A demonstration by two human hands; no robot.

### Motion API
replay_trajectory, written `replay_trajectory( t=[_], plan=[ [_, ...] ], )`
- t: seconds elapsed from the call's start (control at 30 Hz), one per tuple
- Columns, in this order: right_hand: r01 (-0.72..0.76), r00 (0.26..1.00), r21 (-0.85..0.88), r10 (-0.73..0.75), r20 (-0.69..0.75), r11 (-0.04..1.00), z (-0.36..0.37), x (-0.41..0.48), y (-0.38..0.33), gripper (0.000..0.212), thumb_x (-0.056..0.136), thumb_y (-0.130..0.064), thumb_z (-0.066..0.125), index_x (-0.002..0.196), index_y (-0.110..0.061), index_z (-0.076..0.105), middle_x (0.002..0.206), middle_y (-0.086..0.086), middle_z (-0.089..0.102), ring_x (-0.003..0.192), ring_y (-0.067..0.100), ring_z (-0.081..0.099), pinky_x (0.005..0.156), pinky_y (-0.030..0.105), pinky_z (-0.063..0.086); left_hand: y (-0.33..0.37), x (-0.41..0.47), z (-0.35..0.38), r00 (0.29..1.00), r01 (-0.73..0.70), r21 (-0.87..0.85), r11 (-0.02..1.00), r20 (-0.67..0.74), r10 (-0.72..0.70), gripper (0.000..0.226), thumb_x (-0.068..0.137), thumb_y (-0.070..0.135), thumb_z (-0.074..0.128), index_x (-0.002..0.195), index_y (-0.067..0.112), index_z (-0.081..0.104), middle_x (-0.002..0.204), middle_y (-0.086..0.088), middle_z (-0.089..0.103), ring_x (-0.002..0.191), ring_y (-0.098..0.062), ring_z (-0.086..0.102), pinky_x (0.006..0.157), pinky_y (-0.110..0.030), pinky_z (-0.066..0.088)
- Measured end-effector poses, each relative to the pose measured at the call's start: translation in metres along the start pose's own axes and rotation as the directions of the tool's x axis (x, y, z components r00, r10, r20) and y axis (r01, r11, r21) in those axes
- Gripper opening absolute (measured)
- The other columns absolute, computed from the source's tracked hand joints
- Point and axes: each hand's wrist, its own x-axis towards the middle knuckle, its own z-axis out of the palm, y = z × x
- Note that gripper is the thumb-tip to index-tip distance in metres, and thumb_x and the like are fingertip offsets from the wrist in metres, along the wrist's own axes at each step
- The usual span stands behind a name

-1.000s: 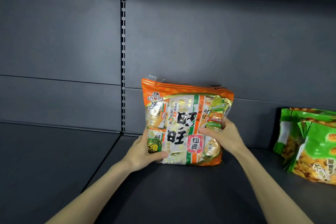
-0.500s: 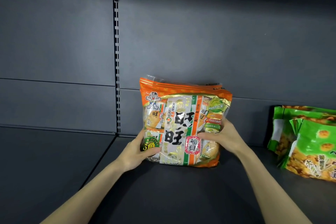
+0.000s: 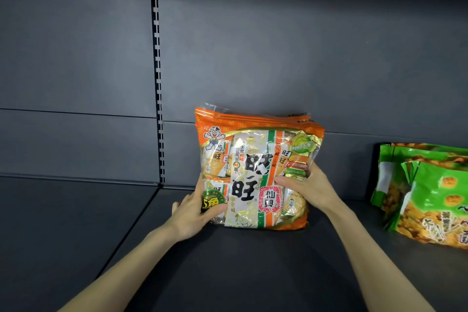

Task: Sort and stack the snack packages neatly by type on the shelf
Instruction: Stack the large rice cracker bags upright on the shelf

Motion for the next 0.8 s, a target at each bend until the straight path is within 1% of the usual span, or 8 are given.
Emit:
replay_trajectory(
  t=[0.1,0.23,0.33,0.4,0.5,0.63,0.7,0.8],
  plan=[
    [-0.003,1.000,0.010,0.003,-0.001,1.000,0.000,0.000,0.001,0.053,0.062,-0.033,0.084,0.107,-0.035,0.056,0.103,-0.011,0.071,0.096,0.008,0.068,0.095,0.041,0.051,0.001,-0.002,-0.002,1.000,-0.006,-0.023,1.000,-0.003,0.006,0.086,0.074,0.077,0.045,0.144,0.041,0.009,0.115,0.033,0.055,0.118,-0.009,0.048,0.107,-0.050,0.016],
    [-0.028,1.000,0.013,0.028,-0.005,1.000,0.000,0.002,0.003,0.055,0.065,-0.031,0.085,0.112,-0.030,0.057,0.105,-0.008,0.072,0.095,0.011,0.069,0.093,0.044,0.052,0.005,-0.004,-0.004,0.999,0.003,-0.022,1.000,-0.052,-0.004,0.074,0.079,0.064,0.052,0.140,0.038,0.021,0.105,0.033,0.057,0.111,-0.008,0.054,0.110,-0.047,0.020],
    [-0.046,0.999,0.020,0.047,-0.012,0.999,0.000,0.003,0.004,0.055,0.064,-0.030,0.085,0.112,-0.029,0.057,0.105,-0.007,0.072,0.095,0.012,0.069,0.093,0.044,0.053,0.003,-0.003,-0.005,0.998,-0.003,-0.048,0.999,-0.064,0.000,0.078,0.076,0.067,0.056,0.140,0.036,0.025,0.100,0.035,0.057,0.109,-0.008,0.057,0.109,-0.050,0.028],
    [-0.051,0.999,0.015,0.051,-0.010,0.999,0.000,0.003,0.003,0.053,0.065,-0.029,0.085,0.110,-0.029,0.058,0.104,-0.007,0.072,0.095,0.012,0.070,0.092,0.043,0.053,0.002,-0.003,-0.006,0.998,0.003,-0.081,0.997,-0.069,-0.009,0.086,0.068,0.075,0.057,0.139,0.037,0.027,0.102,0.031,0.058,0.110,-0.010,0.058,0.106,-0.049,0.035],
    [-0.054,0.999,-0.018,0.054,-0.001,0.998,-0.002,0.002,0.000,0.049,0.066,-0.030,0.084,0.108,-0.032,0.058,0.103,-0.010,0.072,0.094,0.009,0.069,0.090,0.037,0.053,0.004,-0.003,-0.009,0.996,0.036,-0.086,0.996,-0.076,-0.043,0.095,0.054,0.084,0.052,0.134,0.036,0.033,0.111,0.020,0.062,0.111,-0.013,0.058,0.103,-0.046,0.040],
    [-0.046,0.999,-0.071,0.046,-0.001,0.996,-0.003,-0.005,-0.008,0.046,0.068,-0.033,0.082,0.107,-0.035,0.057,0.100,-0.016,0.070,0.090,0.001,0.066,0.078,0.021,0.050,0.013,-0.008,-0.013,0.991,0.087,0.010,0.996,-0.100,-0.085,0.078,0.069,0.073,0.060,0.131,0.029,0.040,0.118,0.012,0.062,0.114,-0.017,0.056,0.102,-0.044,0.042],
    [-0.049,0.999,-0.081,0.048,-0.011,0.995,-0.004,-0.010,-0.011,0.045,0.069,-0.031,0.081,0.107,-0.035,0.056,0.099,-0.018,0.068,0.087,-0.002,0.065,0.075,0.018,0.051,0.018,-0.011,-0.015,0.988,0.104,0.062,0.993,-0.125,-0.096,0.071,0.073,0.069,0.060,0.126,0.025,0.044,0.116,0.009,0.062,0.112,-0.017,0.057,0.099,-0.042,0.044],
    [-0.048,0.998,-0.137,0.042,-0.047,0.989,-0.009,-0.019,-0.012,0.051,0.072,-0.032,0.080,0.116,-0.027,0.054,0.106,-0.013,0.065,0.093,0.003,0.063,0.072,0.015,0.049,0.019,-0.019,-0.017,0.984,0.104,0.026,0.994,-0.147,-0.099,0.063,0.076,0.060,0.063,0.124,0.022,0.048,0.117,0.006,0.063,0.109,-0.018,0.059,0.094,-0.039,0.048]
  ],
)
